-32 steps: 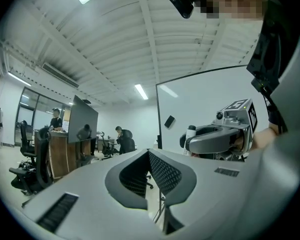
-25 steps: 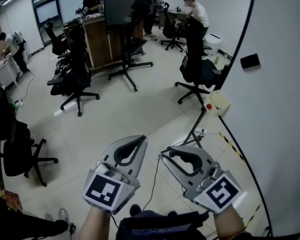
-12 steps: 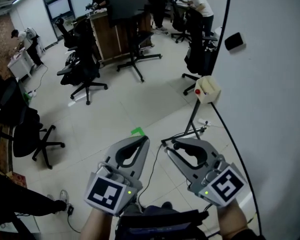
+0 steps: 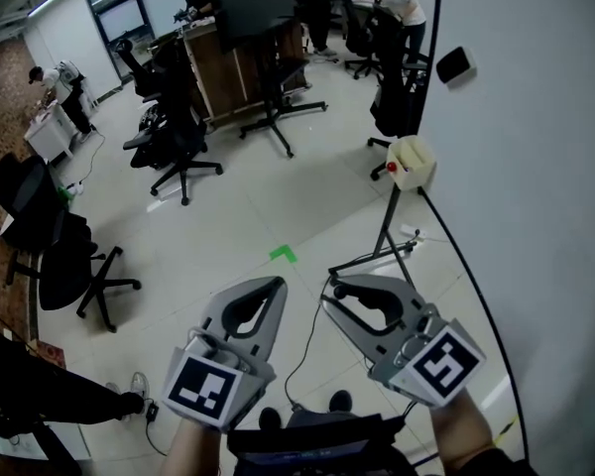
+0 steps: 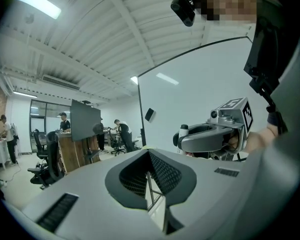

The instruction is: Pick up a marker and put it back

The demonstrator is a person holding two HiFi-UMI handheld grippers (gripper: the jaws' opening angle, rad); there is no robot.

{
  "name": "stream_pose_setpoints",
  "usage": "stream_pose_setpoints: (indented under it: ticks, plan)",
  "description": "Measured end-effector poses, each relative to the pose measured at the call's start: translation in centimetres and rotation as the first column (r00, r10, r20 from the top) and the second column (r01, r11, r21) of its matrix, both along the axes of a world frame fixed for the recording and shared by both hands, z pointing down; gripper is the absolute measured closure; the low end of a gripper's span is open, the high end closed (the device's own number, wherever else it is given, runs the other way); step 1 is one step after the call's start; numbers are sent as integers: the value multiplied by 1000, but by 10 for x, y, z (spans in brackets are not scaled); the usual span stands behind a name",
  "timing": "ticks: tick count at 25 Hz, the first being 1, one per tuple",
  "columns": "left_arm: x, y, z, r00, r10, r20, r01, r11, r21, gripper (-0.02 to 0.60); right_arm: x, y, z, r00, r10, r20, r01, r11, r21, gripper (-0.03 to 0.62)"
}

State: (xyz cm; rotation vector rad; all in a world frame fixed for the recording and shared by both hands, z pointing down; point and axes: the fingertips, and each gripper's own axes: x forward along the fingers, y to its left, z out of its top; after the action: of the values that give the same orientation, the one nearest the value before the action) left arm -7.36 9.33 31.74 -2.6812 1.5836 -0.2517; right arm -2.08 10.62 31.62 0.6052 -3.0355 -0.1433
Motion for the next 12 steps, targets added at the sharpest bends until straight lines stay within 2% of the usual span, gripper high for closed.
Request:
stream_pose_setpoints:
  ticks: [5,12]
  plan:
    - [-32,19,5,999,25,38,-25,1000,15,583,-32,8,-1,999,36,1,-36,999,15,503]
    - [-117,64,2,1000,10,-15,-10,1000,2,583,-113,56,-12,999,27,-19,-26,999,42,503]
